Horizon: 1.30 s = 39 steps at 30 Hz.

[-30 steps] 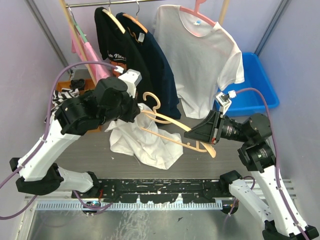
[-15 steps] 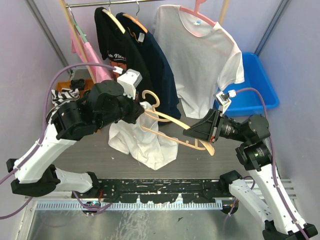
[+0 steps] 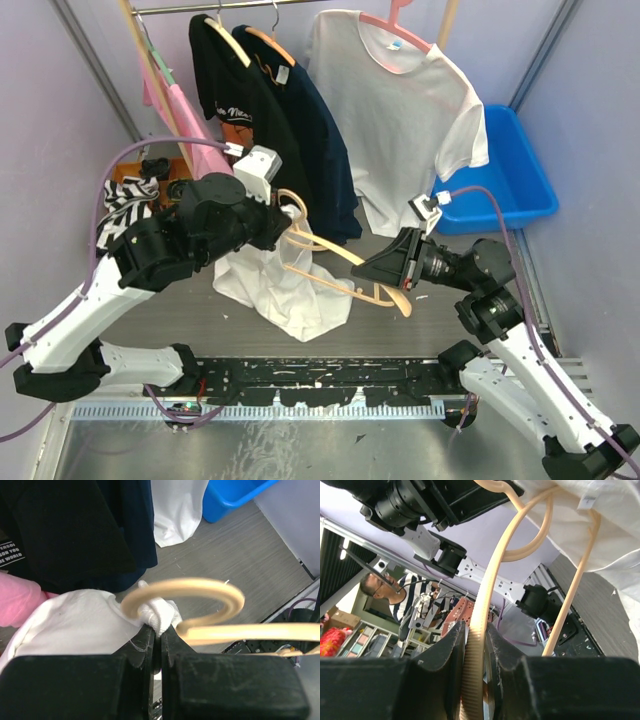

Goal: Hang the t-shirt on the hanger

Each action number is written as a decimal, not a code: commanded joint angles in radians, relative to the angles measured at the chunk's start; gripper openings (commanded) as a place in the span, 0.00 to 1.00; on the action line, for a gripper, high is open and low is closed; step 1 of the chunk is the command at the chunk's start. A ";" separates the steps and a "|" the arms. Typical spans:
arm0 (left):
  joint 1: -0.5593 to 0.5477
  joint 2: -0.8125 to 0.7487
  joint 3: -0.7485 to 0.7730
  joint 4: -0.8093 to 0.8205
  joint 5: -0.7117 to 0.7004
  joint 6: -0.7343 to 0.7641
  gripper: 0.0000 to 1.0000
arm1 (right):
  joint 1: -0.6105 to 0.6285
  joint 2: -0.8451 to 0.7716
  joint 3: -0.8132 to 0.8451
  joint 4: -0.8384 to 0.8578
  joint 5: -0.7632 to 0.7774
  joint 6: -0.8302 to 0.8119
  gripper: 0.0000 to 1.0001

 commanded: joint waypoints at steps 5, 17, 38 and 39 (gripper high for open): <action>-0.009 -0.032 -0.070 0.132 0.012 -0.016 0.22 | 0.185 0.005 -0.069 0.190 0.205 -0.033 0.01; -0.009 -0.142 -0.206 0.132 0.045 -0.036 0.31 | 0.197 0.010 -0.110 0.177 0.252 -0.072 0.01; -0.009 -0.312 -0.429 0.101 -0.165 -0.109 0.42 | 0.228 0.041 -0.415 0.597 0.249 0.017 0.01; -0.009 -0.327 -0.454 0.092 -0.192 -0.132 0.42 | 0.228 0.045 -0.431 0.621 0.250 0.023 0.01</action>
